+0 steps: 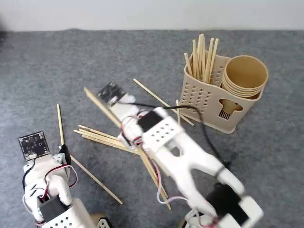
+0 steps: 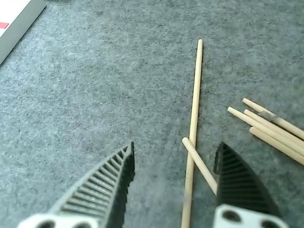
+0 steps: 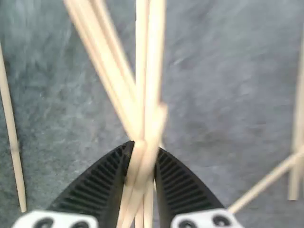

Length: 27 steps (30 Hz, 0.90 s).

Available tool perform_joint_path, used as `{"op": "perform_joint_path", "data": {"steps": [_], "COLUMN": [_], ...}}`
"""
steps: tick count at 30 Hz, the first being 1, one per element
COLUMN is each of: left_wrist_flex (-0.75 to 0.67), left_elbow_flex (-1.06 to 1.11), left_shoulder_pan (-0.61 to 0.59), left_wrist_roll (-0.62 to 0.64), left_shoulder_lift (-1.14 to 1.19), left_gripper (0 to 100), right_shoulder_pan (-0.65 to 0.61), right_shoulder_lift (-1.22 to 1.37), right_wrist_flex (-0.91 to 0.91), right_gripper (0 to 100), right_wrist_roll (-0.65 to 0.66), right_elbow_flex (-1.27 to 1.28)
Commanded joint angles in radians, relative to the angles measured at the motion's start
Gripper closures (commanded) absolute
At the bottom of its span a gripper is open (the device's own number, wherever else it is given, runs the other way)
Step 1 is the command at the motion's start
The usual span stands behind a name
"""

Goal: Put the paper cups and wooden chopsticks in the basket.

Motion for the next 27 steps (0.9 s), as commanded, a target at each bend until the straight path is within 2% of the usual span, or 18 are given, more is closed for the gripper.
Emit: {"op": "perform_joint_path", "data": {"steps": [1, 7, 12, 27], "left_wrist_flex": [-0.011, -0.011, -0.014, -0.014], "left_elbow_flex": [-0.01, -0.008, 0.001, 0.002], "left_shoulder_pan": [-0.005, -0.005, -0.005, -0.005], "left_wrist_roll": [0.006, 0.006, 0.006, 0.005], "left_shoulder_lift": [-0.015, -0.015, -0.015, -0.015], "left_gripper": [74, 74, 74, 74], "right_shoulder_pan": [0.031, 0.053, 0.091, 0.231], "right_shoulder_lift": [-0.18, -0.358, -0.46, -0.565], "right_wrist_flex": [-0.002, -0.033, -0.128, -0.355], "right_gripper": [98.9, 98.9, 98.9, 98.9], "right_wrist_roll": [0.052, 0.058, 0.052, 0.049], "right_elbow_flex": [-0.026, -0.028, -0.028, -0.026]}}
